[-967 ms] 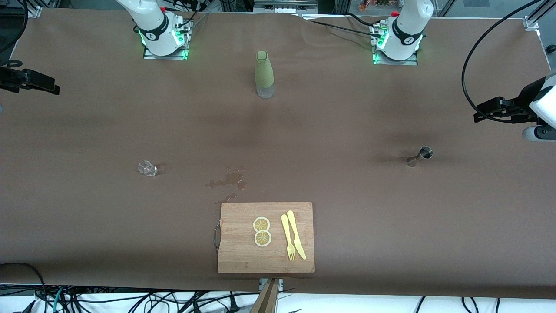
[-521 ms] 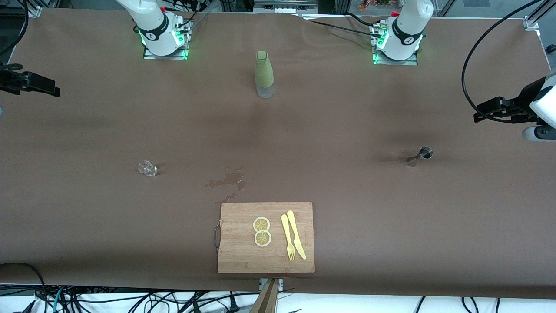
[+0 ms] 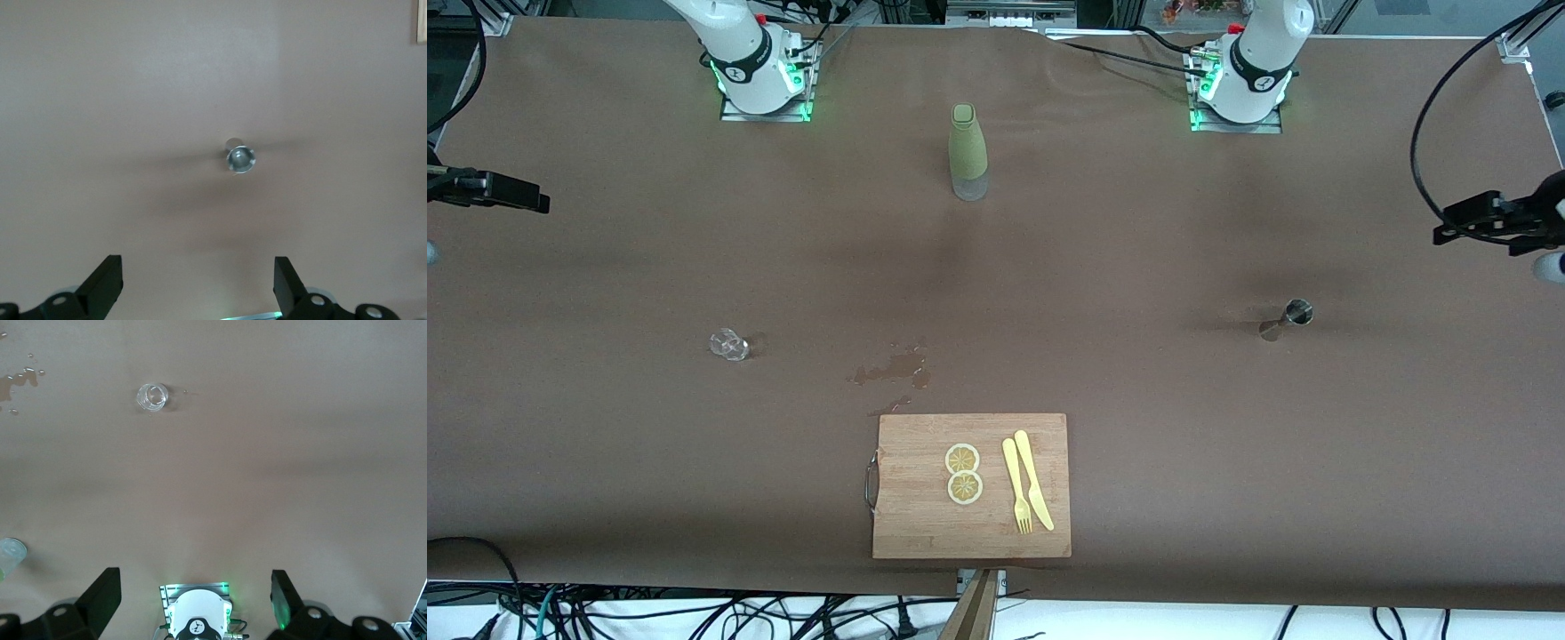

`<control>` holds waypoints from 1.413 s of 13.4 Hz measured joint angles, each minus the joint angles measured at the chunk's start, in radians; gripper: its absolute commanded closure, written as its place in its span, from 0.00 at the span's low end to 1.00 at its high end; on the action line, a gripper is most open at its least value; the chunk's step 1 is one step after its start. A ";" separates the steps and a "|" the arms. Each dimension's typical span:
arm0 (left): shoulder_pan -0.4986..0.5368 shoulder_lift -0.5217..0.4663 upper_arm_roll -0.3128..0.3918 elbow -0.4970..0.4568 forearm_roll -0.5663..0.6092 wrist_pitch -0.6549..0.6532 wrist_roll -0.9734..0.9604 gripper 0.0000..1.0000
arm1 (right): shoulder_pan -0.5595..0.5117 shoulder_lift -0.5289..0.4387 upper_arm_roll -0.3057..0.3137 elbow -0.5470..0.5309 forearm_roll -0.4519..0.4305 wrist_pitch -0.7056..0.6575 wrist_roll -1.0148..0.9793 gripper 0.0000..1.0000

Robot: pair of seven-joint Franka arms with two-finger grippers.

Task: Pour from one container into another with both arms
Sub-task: 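Reach the right gripper to the beaker while the left gripper reaches the jigger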

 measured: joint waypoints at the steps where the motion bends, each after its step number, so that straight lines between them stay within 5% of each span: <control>1: 0.012 0.001 0.010 -0.004 0.000 0.000 0.074 0.00 | -0.002 0.009 0.000 -0.001 0.000 0.000 0.000 0.00; 8: 0.145 0.109 0.018 -0.037 -0.099 0.071 0.571 0.00 | -0.002 0.087 0.002 -0.007 0.001 0.001 -0.135 0.00; 15: 0.310 0.308 0.022 -0.045 -0.354 0.103 1.090 0.00 | -0.035 0.138 -0.009 -0.027 0.009 0.126 -0.684 0.00; 19: 0.374 0.479 0.024 -0.045 -0.540 0.118 1.457 0.00 | -0.085 0.168 -0.013 -0.117 0.157 0.249 -0.979 0.00</control>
